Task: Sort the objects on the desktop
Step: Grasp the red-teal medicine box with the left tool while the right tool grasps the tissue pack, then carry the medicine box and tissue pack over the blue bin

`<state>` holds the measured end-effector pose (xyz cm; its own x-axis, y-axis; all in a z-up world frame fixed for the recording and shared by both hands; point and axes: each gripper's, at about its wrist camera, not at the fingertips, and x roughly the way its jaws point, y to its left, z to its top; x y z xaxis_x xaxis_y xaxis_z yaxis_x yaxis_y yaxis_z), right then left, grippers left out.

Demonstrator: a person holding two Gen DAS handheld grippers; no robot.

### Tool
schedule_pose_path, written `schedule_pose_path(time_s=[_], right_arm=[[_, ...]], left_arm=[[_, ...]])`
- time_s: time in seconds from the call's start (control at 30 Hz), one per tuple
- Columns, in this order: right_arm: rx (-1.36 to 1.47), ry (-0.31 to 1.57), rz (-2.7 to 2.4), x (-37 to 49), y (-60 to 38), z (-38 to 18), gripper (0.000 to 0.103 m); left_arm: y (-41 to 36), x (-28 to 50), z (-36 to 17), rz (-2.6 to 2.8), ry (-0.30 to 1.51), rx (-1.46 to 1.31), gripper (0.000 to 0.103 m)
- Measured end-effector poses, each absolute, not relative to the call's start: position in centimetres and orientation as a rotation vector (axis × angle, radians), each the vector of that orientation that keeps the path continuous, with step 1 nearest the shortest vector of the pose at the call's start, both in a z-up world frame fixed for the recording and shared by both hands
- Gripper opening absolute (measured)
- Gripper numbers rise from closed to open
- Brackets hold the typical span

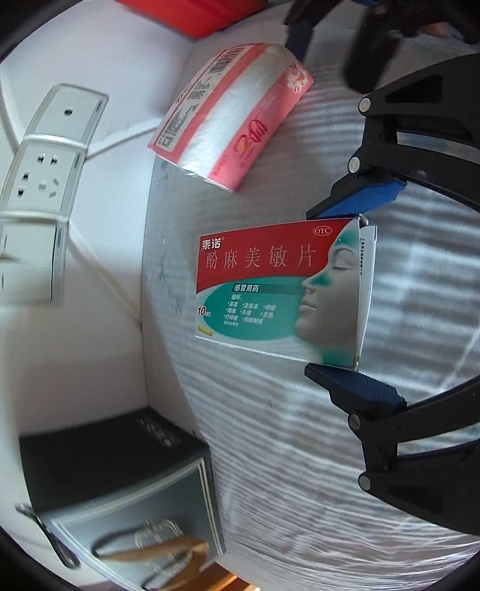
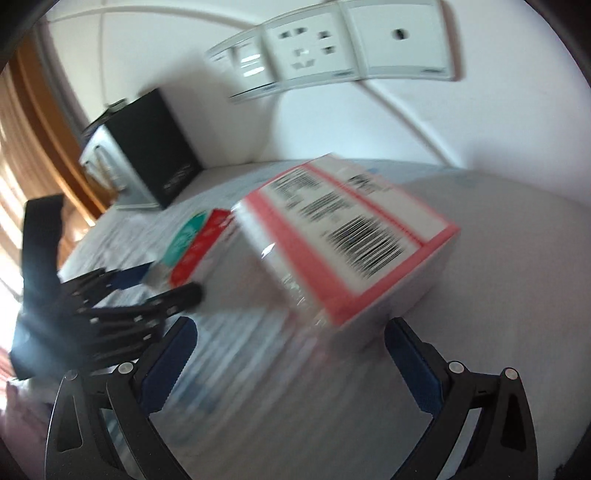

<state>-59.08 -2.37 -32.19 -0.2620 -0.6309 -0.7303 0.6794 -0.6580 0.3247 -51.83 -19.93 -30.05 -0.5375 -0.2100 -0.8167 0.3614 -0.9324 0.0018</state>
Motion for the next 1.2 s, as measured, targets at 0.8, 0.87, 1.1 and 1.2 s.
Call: schedule_pose_path(time_s=[0.8,0.87,1.1,1.2], right_arm=[[1.067,0.283,-2.064,-62.1,-5.1,-33.3,0.103],[1.102,0.27,-2.122,-61.4,-5.4,-33.4,0.093],[1.155,0.232,-2.215,-57.8,-5.9,-32.0,0.09],[1.113,0.204,-2.256,-55.6,-5.6,-30.2,0.09]], left_arm=[[-21.5,-50.9,-30.3,-2.494,0.26,1.257,0.074],[-21.4,-51.0,-30.3,-2.497,0.247,1.267,0.073],[-20.2,-48.6,-27.0,-2.53,0.196,1.191,0.073],[-19.9,-46.7,-24.6,-2.542,0.194,1.146,0.073]])
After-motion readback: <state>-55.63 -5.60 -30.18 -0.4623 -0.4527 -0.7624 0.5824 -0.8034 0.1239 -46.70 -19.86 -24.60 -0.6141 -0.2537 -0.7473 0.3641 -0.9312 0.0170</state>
